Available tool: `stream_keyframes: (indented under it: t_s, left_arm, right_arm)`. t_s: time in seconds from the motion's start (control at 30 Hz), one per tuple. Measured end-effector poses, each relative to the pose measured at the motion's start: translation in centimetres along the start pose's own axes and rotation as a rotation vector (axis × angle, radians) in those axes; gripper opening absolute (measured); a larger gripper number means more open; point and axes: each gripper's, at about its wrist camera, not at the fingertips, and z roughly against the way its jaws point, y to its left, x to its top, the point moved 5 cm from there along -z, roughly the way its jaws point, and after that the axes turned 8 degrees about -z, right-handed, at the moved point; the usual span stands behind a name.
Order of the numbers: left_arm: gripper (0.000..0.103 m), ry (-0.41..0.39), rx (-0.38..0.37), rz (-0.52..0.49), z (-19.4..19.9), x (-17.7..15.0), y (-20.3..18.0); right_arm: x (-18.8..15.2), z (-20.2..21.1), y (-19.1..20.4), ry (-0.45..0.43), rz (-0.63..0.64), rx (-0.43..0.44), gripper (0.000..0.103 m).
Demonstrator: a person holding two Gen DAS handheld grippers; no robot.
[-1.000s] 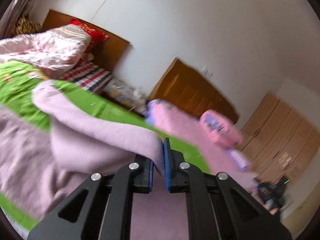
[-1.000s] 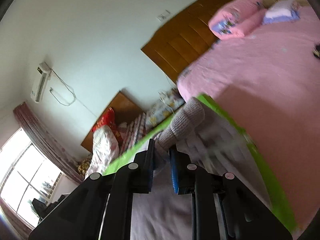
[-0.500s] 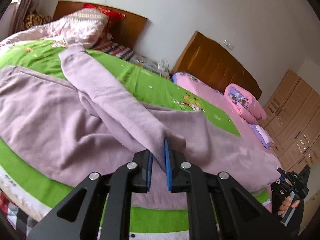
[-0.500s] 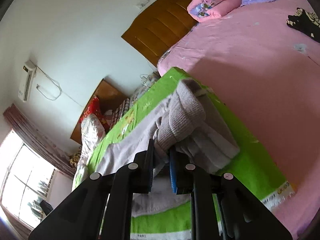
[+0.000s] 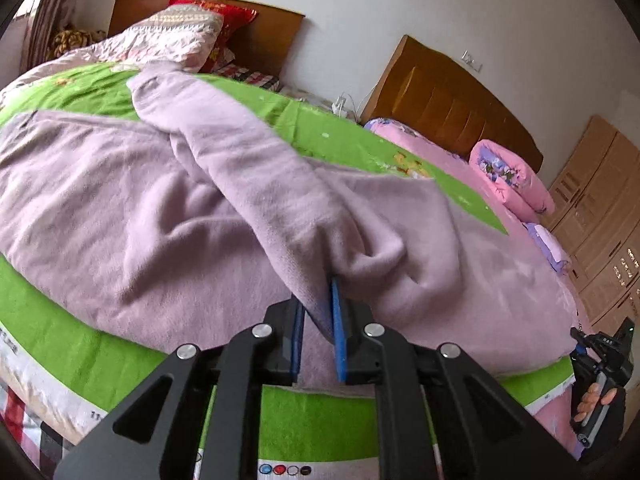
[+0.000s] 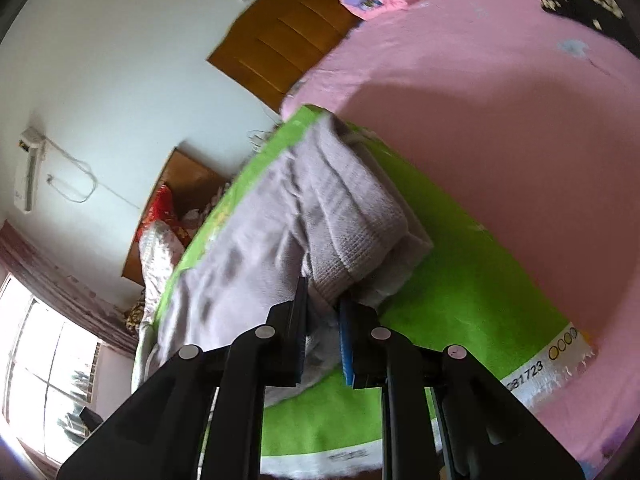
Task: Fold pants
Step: 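Open both tools and release the folded sweatpants onto the bed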
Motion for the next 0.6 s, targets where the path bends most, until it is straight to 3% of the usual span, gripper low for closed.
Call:
stream_keyframes:
  t_s: [0.03, 0.1, 0.17, 0.23, 0.43, 0.5, 0.6]
  left_arm:
    - [0.016, 0.01, -0.001, 0.007, -0.4, 0.0, 0.1]
    - [0.02, 0.022, -0.006, 0.018, -1.3, -0.1, 0.2]
    - [0.038, 0.02, -0.009, 0.018, -1.3, 0.1, -0.1]
    - [0.05, 0.01, -0.012, 0.02, -1.1, 0.2, -0.2]
    - [0.056, 0.014, -0.01, 0.013, -1.5, 0.1, -1.1]
    - [0.057, 0.016, -0.006, 0.003, -1.5, 0.1, -1.4]
    - [0.063, 0.006, 0.008, 0.005, -1.2, 0.3, -1.4]
  right_arm:
    - [0.0, -0.1, -0.3, -0.007, -0.009, 0.006, 0.01]
    - [-0.1, 0.3, 0.0, -0.018, -0.01, 0.012, 0.015]
    - [-0.3, 0.7, 0.6, -0.008, -0.011, 0.026, 0.036]
    - [-0.7, 1.1, 1.4, -0.004, -0.002, 0.04, 0.045]
    - [-2.7, 1.4, 2.2, 0.049, 0.044, 0.029, 0.045]
    - [-2.8, 1.8, 1.8, 0.014, 0.051, -0.039, 0.045]
    - [-2.9, 4.0, 2.8, -0.108, 0.113, -0.085, 0.045]
